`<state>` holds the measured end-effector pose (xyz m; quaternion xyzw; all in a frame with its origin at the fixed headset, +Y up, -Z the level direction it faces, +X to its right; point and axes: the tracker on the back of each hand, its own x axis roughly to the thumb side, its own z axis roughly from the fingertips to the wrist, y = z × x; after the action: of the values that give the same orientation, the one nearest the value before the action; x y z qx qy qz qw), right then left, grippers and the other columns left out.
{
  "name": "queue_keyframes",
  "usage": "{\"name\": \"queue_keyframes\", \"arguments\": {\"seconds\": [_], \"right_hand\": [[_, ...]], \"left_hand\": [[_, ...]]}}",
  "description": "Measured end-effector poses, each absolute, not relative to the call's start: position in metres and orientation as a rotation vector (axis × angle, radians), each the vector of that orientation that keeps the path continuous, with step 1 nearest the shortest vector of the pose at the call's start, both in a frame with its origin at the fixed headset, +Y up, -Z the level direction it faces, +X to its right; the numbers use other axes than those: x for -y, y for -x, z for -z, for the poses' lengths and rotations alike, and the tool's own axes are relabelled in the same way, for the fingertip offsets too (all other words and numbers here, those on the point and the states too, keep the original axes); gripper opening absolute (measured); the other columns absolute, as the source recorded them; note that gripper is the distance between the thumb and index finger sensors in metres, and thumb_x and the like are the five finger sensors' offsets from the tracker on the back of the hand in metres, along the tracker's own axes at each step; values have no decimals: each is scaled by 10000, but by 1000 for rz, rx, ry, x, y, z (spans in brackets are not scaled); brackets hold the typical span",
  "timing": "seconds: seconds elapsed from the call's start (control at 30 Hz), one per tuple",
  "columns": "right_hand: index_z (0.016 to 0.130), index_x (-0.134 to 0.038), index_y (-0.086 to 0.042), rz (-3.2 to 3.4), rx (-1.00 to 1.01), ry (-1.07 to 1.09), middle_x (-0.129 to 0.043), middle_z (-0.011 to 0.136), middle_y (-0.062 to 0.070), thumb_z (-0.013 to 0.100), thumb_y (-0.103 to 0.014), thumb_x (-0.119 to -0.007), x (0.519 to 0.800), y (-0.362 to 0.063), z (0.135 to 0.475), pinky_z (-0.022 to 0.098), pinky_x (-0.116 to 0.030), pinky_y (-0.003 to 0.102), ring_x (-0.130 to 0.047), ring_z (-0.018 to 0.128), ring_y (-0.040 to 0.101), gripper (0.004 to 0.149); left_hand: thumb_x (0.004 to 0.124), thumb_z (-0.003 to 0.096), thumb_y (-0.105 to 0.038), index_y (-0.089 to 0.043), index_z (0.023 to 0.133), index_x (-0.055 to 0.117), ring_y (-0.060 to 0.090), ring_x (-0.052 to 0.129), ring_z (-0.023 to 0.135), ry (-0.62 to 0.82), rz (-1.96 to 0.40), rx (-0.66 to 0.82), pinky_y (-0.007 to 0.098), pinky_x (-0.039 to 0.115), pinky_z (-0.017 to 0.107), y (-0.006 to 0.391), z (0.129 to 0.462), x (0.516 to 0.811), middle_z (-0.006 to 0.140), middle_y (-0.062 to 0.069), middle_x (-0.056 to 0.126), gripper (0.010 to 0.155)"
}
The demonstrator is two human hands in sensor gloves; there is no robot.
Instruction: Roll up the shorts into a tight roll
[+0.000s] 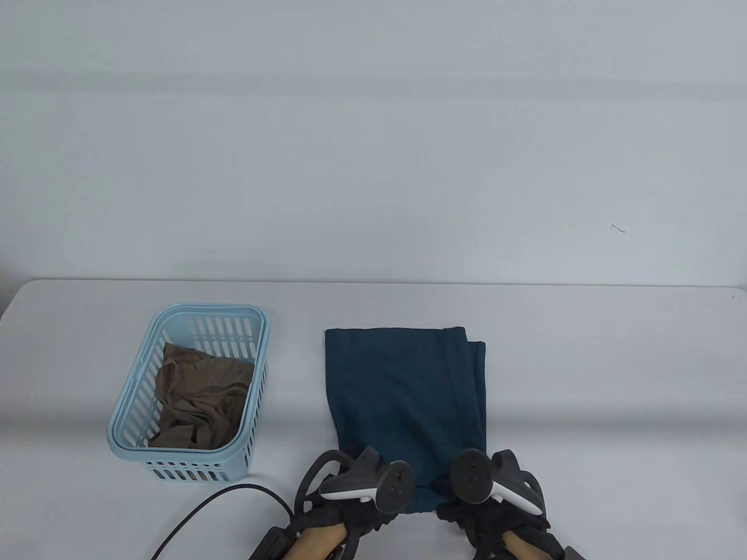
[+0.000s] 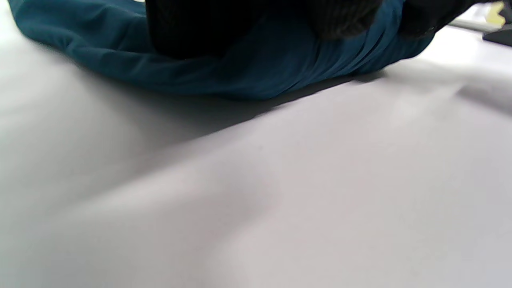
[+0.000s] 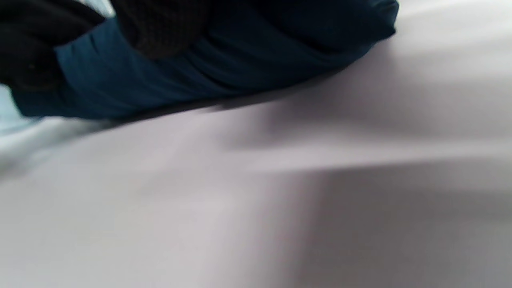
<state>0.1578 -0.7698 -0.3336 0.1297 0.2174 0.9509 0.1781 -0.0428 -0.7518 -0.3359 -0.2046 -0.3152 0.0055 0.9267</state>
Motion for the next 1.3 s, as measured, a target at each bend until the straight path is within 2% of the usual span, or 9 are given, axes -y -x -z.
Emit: {"name": "queue_keyframes", "arguments": {"seconds": [0.17,0.43,0.53,0.63,0.7,0.77,0.9,1.2,1.3], "right_hand": [[900,-788,-95,-2600,-601,-280,-646,970,111,481,-423,-617,773,-165,335,689,-330,668,-530,891,386,559],[734,-871,-97,-2777,-505,-267,-780,811,98,491,-441,-576,773,-153,335,673,-413,670,-672,764,380,514],[701,-883,-102,-2839,-451,-257,-804,778,91,491,-447,-579,774,-148,334,671,-429,666,-697,748,373,505],[687,-890,-107,-2871,-420,-240,-815,766,87,491,-452,-578,773,-145,333,669,-438,666,-707,747,370,505],[709,-887,-111,-2873,-421,-230,-808,784,92,491,-461,-582,772,-146,334,672,-431,667,-702,762,372,512],[778,-860,-123,-2864,-410,-219,-770,847,105,488,-466,-592,769,-148,333,676,-408,676,-671,806,381,523],[1029,-569,-141,-2889,-304,-349,-459,1077,149,490,-403,-656,760,-153,329,693,-272,694,-421,966,412,606],[1071,-436,-161,-3053,-451,-560,-397,1103,133,460,-425,-719,773,-147,321,696,-229,697,-361,992,405,723],[1041,-486,-175,-3074,-344,-549,-483,1074,113,465,-381,-720,776,-146,324,702,-281,685,-438,978,384,654]], "left_hand": [[588,506,-389,-137,972,767,355,890,817,408,-129,602,713,472,679,46,341,754,915,102,883,560],[584,491,-372,-197,893,826,250,969,619,330,-71,569,679,562,670,42,341,760,716,3,950,501],[692,485,-363,-150,1004,683,325,887,780,227,-35,618,699,503,680,39,334,741,875,83,865,562],[742,474,-356,-210,919,753,349,830,849,188,9,716,707,463,691,33,321,725,937,97,810,468],[748,476,-375,-180,946,731,392,748,923,311,106,711,723,414,696,28,316,731,1018,137,725,509],[756,467,-384,-148,989,671,415,710,949,279,169,709,726,402,694,26,316,738,1050,163,682,579],[752,465,-394,-111,1049,607,459,618,993,291,205,693,733,360,690,26,319,750,1105,199,584,665],[757,452,-413,-78,1060,556,474,576,998,249,236,689,728,352,689,23,318,763,1110,221,542,723],[754,455,-398,-68,1046,585,457,626,973,208,232,709,715,387,692,23,318,765,1084,229,587,698]]}}
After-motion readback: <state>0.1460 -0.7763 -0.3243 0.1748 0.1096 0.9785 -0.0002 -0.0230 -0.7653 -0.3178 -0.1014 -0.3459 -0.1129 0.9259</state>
